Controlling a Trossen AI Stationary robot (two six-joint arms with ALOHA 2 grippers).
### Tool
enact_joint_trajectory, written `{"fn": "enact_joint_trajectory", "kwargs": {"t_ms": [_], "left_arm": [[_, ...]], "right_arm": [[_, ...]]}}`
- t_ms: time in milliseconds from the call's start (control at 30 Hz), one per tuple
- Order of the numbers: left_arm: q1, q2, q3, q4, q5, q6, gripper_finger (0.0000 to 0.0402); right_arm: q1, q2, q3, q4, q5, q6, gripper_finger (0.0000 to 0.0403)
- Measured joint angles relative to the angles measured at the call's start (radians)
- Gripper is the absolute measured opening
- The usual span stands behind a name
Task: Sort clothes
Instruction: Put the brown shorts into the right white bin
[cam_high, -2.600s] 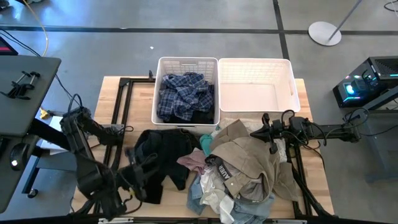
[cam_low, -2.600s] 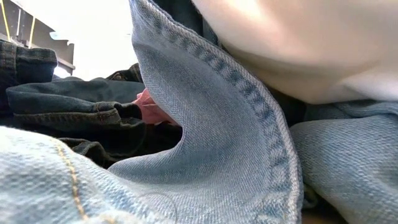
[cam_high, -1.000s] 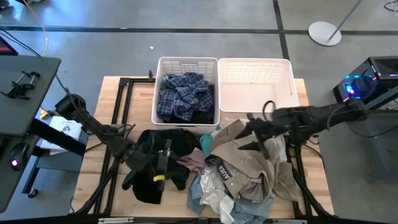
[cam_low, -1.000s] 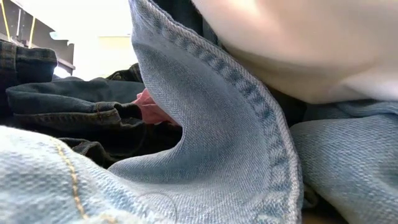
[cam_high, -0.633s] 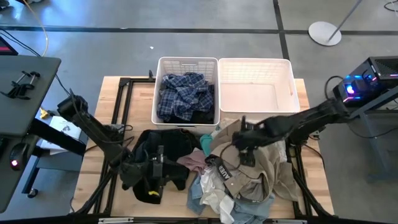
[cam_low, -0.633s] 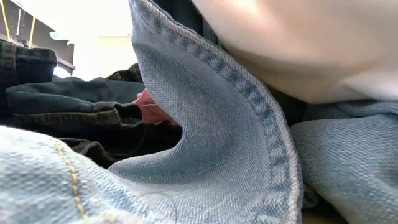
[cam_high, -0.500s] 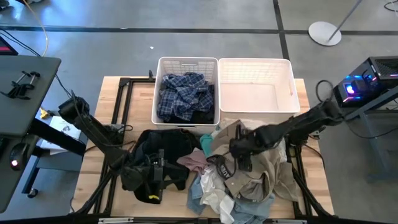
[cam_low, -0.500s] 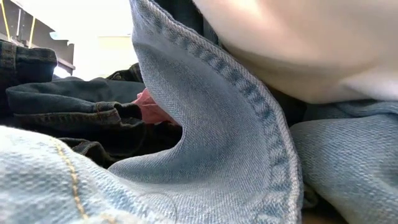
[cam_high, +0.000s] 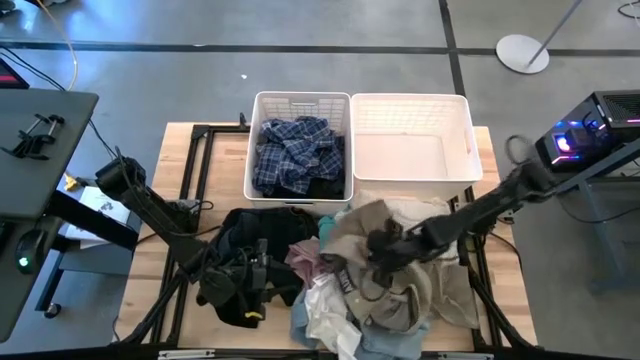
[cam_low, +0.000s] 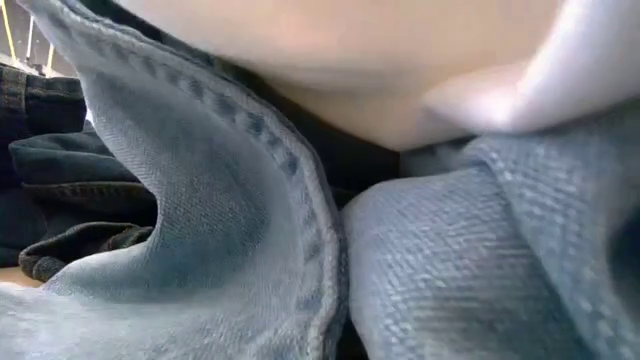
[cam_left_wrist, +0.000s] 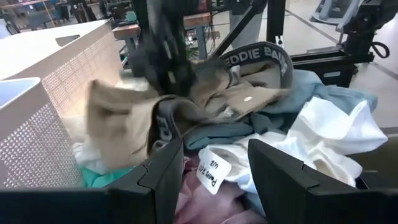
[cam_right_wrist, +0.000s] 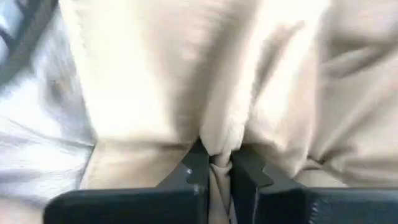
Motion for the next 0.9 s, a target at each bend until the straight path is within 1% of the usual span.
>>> {"fn": "enact_joint_trajectory", "kwargs": {"t_ms": [100, 167, 233, 300, 367, 400, 467, 533, 567, 633, 733, 800, 867, 900], "left_arm": [[0.0, -0.002, 0.0, 0.001, 0.0, -0.001, 0.0172], [0.0, -0.002, 0.0, 0.0, 0.0, -0.001, 0.0172], [0.0, -0.002, 0.0, 0.0, 0.0, -0.001, 0.0172], [0.0, -0.002, 0.0, 0.0, 0.0, -0.001, 0.0172], [0.0, -0.002, 0.0, 0.0, 0.0, -0.002, 0.0172], [0.0, -0.002, 0.0, 0.0, 0.0, -0.001, 0.0172], [0.0, -0.002, 0.0, 0.0, 0.0, -0.001, 0.0172], [0.0, -0.002, 0.0, 0.0, 0.0, -0.001, 0.0172], [0.0, -0.002, 0.0, 0.0, 0.0, -0.001, 0.0172], [0.001, -0.002, 0.0, -0.001, 0.0, 0.0, 0.0172], [0.007, -0.002, 0.0, 0.0, 0.0, 0.011, 0.0172], [0.014, -0.002, 0.0, 0.0, 0.0, 0.019, 0.0172], [0.017, -0.002, 0.0, 0.0, 0.0, 0.026, 0.0172], [0.019, -0.002, 0.0, -0.001, 0.0, 0.026, 0.0172]], "right_arm": [[0.038, -0.123, 0.048, -0.003, 0.173, -0.011, 0.0014], [0.075, -0.193, 0.081, -0.015, 0.316, -0.049, 0.0007], [0.114, -0.255, 0.133, -0.015, 0.496, -0.083, 0.0008], [0.147, -0.304, 0.196, -0.017, 0.683, -0.17, 0.0008], [0.171, -0.329, 0.271, -0.004, 0.853, -0.317, 0.0005], [0.181, -0.334, 0.313, 0.02, 0.934, -0.42, 0.0005], [0.19, -0.336, 0.397, 0.115, 1.083, -0.675, 0.0005], [0.172, -0.333, 0.482, 0.255, 1.174, -0.973, 0.0005], [0.151, -0.33, 0.523, 0.332, 1.183, -1.114, 0.0005], [0.09, -0.324, 0.595, 0.478, 1.138, -1.34, 0.0004], [-0.019, -0.318, 0.679, 0.642, 0.938, -1.599, 0.0004], [-0.1, -0.318, 0.719, 0.698, 0.812, -1.699, 0.0004], [-0.189, -0.321, 0.74, 0.704, 0.722, -1.706, 0.0004], [-0.234, -0.321, 0.742, 0.7, 0.701, -1.678, 0.0004]]}}
